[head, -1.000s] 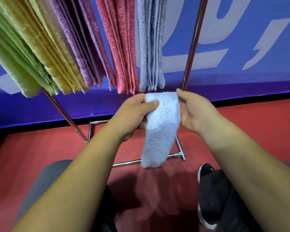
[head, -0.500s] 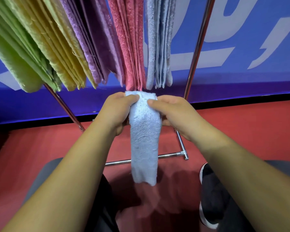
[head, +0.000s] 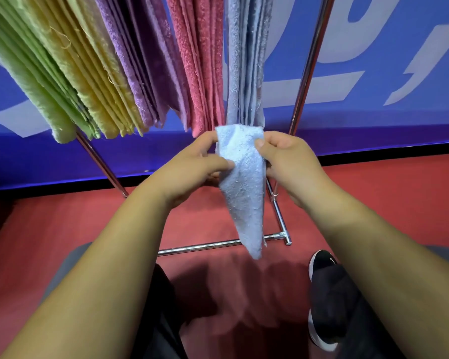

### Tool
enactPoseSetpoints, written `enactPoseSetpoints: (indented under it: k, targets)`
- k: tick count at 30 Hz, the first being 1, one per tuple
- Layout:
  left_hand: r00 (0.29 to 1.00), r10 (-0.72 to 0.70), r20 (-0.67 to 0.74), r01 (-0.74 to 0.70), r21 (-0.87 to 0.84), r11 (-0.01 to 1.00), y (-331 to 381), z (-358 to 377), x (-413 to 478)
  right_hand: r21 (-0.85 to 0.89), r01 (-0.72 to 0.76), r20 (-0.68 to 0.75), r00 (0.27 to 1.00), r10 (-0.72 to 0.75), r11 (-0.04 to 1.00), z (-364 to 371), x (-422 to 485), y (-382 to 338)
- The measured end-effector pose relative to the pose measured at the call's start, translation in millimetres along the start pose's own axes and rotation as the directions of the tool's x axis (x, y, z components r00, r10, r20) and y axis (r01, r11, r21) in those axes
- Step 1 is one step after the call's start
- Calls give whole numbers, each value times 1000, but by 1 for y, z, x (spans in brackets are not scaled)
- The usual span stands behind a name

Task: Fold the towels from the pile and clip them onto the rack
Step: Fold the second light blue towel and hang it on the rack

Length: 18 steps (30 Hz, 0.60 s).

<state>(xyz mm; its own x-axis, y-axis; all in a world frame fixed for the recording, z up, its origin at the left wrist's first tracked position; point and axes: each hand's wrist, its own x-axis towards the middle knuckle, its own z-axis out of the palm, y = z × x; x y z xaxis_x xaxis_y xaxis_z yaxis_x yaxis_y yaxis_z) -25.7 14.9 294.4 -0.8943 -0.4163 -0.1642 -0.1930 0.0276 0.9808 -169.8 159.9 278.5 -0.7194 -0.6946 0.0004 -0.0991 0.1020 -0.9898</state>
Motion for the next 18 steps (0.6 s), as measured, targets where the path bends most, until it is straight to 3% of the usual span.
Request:
enactPoseSetpoints:
  k: [3, 10, 18]
  targets:
    - [998, 11, 69, -12, 10, 1000, -3, 1, 2, 87, -14, -46, 999, 18, 996, -7, 1, -2]
    - [996, 47, -72, -44, 35, 998, -3, 13, 8, 98, -61, -135, 988, 74, 993, -12, 2, -5]
    - [993, 64, -100, -58, 53, 997, -4, 22, 8, 123, -63, -173, 981, 84, 990, -9, 3, 0]
